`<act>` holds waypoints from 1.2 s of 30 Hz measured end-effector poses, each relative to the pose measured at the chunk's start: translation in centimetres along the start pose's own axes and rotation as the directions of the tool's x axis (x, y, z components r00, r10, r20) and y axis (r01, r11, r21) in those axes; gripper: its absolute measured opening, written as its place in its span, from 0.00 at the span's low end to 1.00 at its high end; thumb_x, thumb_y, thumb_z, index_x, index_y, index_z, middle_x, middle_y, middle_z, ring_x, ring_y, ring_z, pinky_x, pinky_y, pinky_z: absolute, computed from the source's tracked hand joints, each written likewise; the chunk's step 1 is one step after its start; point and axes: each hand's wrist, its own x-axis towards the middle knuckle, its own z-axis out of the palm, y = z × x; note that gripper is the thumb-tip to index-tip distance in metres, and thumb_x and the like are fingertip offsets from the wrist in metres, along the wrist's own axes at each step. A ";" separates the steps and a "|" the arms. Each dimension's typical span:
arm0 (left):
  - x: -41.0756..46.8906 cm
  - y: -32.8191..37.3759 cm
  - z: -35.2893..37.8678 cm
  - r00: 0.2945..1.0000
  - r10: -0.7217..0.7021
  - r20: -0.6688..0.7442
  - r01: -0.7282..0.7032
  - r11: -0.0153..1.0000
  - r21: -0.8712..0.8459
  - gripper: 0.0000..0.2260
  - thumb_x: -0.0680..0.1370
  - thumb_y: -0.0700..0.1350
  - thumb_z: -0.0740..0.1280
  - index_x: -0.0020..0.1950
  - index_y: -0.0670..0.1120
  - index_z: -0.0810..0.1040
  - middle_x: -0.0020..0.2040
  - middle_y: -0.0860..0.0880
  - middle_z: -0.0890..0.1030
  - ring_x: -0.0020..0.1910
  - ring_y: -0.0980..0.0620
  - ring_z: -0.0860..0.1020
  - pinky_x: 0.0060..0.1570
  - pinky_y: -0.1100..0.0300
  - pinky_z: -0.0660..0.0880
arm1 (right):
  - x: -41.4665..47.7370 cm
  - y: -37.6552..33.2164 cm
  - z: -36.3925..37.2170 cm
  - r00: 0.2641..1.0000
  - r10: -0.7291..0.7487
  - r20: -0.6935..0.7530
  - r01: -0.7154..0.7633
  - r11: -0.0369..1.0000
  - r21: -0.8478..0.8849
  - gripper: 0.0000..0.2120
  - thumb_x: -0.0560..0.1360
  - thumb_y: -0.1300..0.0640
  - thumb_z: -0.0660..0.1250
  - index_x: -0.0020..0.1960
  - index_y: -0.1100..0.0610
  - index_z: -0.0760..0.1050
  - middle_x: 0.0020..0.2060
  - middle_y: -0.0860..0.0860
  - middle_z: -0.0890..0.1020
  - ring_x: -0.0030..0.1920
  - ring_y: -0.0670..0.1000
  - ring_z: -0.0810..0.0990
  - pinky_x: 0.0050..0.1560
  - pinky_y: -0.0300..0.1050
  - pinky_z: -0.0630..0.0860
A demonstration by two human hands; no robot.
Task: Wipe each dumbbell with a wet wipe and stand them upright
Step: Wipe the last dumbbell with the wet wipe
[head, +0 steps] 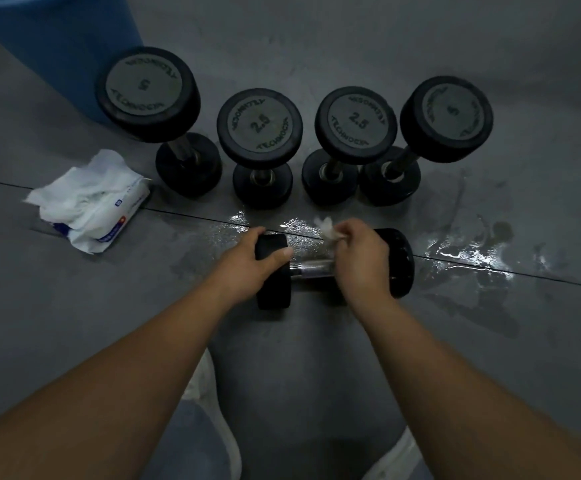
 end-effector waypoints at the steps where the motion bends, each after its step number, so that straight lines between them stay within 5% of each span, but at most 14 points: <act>1: -0.1 -0.1 0.0 1.000 0.000 0.000 0.000 1.000 -0.001 0.46 0.59 0.77 0.64 0.73 0.56 0.65 0.63 0.51 0.78 0.60 0.52 0.77 0.65 0.52 0.73 | -0.1 0.0 0.3 0.987 -0.093 0.131 0.120 0.968 -0.221 0.12 0.72 0.64 0.60 0.49 0.56 0.79 0.45 0.53 0.82 0.46 0.53 0.80 0.44 0.41 0.72; 3: -0.3 0.0 0.1 1.000 0.005 -0.005 -0.005 1.000 0.014 0.46 0.59 0.76 0.64 0.73 0.56 0.65 0.63 0.52 0.78 0.60 0.52 0.77 0.65 0.53 0.73 | -1.2 -0.1 1.7 0.906 -0.158 0.393 0.335 0.835 -0.437 0.12 0.72 0.64 0.60 0.50 0.56 0.79 0.49 0.55 0.81 0.51 0.57 0.80 0.47 0.45 0.74; 5: -0.2 0.0 0.1 1.000 0.010 -0.002 -0.010 1.000 0.023 0.47 0.58 0.77 0.63 0.73 0.56 0.65 0.63 0.52 0.78 0.60 0.52 0.77 0.65 0.53 0.73 | -1.6 -0.7 1.9 0.852 -0.219 0.475 0.405 0.851 -0.334 0.11 0.72 0.63 0.62 0.51 0.53 0.80 0.49 0.54 0.82 0.51 0.57 0.80 0.49 0.46 0.74; 7: 0.0 -0.1 0.1 1.000 0.008 0.006 -0.008 1.000 0.016 0.47 0.59 0.77 0.62 0.73 0.56 0.65 0.64 0.52 0.77 0.61 0.52 0.76 0.65 0.52 0.72 | -0.2 -0.7 1.0 0.907 -0.182 0.380 0.283 0.931 -0.229 0.11 0.72 0.61 0.64 0.50 0.53 0.81 0.48 0.53 0.83 0.50 0.55 0.80 0.49 0.44 0.75; 9: 0.3 0.0 0.0 1.000 0.004 0.005 -0.004 1.000 0.006 0.46 0.59 0.77 0.62 0.73 0.56 0.65 0.64 0.52 0.78 0.61 0.51 0.77 0.65 0.51 0.72 | 0.7 0.1 0.3 0.953 -0.126 0.277 0.219 0.916 -0.335 0.08 0.73 0.59 0.64 0.49 0.53 0.80 0.47 0.54 0.83 0.49 0.57 0.80 0.45 0.43 0.73; 12: 0.4 0.1 0.1 1.000 0.003 0.000 -0.003 1.000 0.009 0.46 0.59 0.77 0.62 0.73 0.56 0.66 0.63 0.51 0.78 0.61 0.52 0.77 0.65 0.51 0.73 | -1.0 0.0 1.0 0.878 -0.223 0.424 0.374 0.872 -0.315 0.08 0.71 0.62 0.62 0.45 0.53 0.78 0.44 0.53 0.81 0.47 0.56 0.79 0.47 0.47 0.75; 15: 0.2 -0.1 0.1 1.000 0.002 -0.003 -0.002 1.000 0.008 0.45 0.60 0.76 0.63 0.73 0.57 0.66 0.63 0.52 0.78 0.60 0.52 0.77 0.65 0.52 0.73 | -0.6 -0.6 0.7 0.915 -0.250 0.316 0.311 0.937 -0.160 0.10 0.70 0.63 0.61 0.45 0.52 0.76 0.43 0.52 0.81 0.45 0.55 0.78 0.47 0.49 0.76; 17: 0.2 -0.1 0.0 1.000 0.001 -0.003 -0.001 1.000 0.006 0.45 0.60 0.77 0.62 0.73 0.57 0.65 0.63 0.52 0.78 0.61 0.52 0.77 0.65 0.52 0.72 | 0.3 0.2 0.2 0.935 -0.256 0.248 0.340 0.847 -0.409 0.12 0.73 0.62 0.59 0.53 0.53 0.75 0.50 0.54 0.80 0.50 0.57 0.77 0.50 0.51 0.75; 19: 0.3 -0.1 0.0 1.000 -0.001 0.002 0.001 1.000 0.013 0.45 0.60 0.76 0.63 0.73 0.57 0.65 0.63 0.52 0.78 0.61 0.52 0.76 0.66 0.52 0.72 | -0.9 0.6 0.4 0.898 -0.229 0.376 0.431 0.629 -0.647 0.15 0.76 0.61 0.57 0.60 0.55 0.72 0.56 0.56 0.78 0.56 0.59 0.75 0.55 0.52 0.73; 21: 0.2 -0.2 0.0 1.000 0.001 0.007 -0.002 1.000 0.013 0.44 0.60 0.76 0.63 0.73 0.57 0.65 0.63 0.52 0.78 0.60 0.52 0.77 0.65 0.52 0.73 | -2.1 -0.2 0.4 0.847 -0.220 0.483 0.516 0.552 -0.655 0.16 0.77 0.62 0.56 0.62 0.59 0.72 0.58 0.58 0.77 0.59 0.59 0.75 0.56 0.51 0.71; 25: 0.3 -0.5 0.2 1.000 0.008 0.007 -0.008 1.000 0.008 0.45 0.59 0.78 0.63 0.72 0.59 0.65 0.62 0.52 0.78 0.60 0.51 0.77 0.64 0.51 0.74 | 0.1 -2.3 -0.9 0.838 -0.200 0.508 0.525 0.548 -0.651 0.13 0.75 0.65 0.59 0.57 0.58 0.77 0.55 0.56 0.79 0.56 0.58 0.79 0.50 0.47 0.74; 29: 0.6 0.0 0.0 1.000 -0.003 0.007 0.003 0.999 0.033 0.44 0.60 0.77 0.62 0.71 0.58 0.67 0.61 0.51 0.78 0.59 0.50 0.77 0.64 0.52 0.73 | -1.3 -0.9 -0.7 0.834 -0.160 0.528 0.538 0.446 -0.715 0.15 0.77 0.65 0.57 0.59 0.61 0.77 0.56 0.58 0.79 0.58 0.58 0.77 0.56 0.48 0.71; 33: 0.5 -0.4 0.1 1.000 0.011 0.001 -0.011 1.000 0.014 0.44 0.59 0.77 0.63 0.71 0.58 0.67 0.61 0.52 0.78 0.59 0.51 0.77 0.65 0.52 0.73 | -1.7 -1.1 -0.9 0.807 -0.246 0.537 0.578 0.519 -0.630 0.14 0.77 0.64 0.56 0.59 0.61 0.75 0.55 0.58 0.79 0.56 0.59 0.77 0.48 0.48 0.73; 36: 0.7 -0.1 0.0 1.000 0.016 -0.007 -0.016 1.000 0.014 0.38 0.66 0.73 0.67 0.71 0.57 0.68 0.59 0.53 0.77 0.59 0.51 0.77 0.64 0.54 0.72 | 0.7 -0.4 -1.7 0.855 -0.291 0.429 0.517 0.549 -0.657 0.14 0.77 0.64 0.56 0.62 0.59 0.70 0.57 0.57 0.76 0.57 0.60 0.75 0.42 0.49 0.70</act>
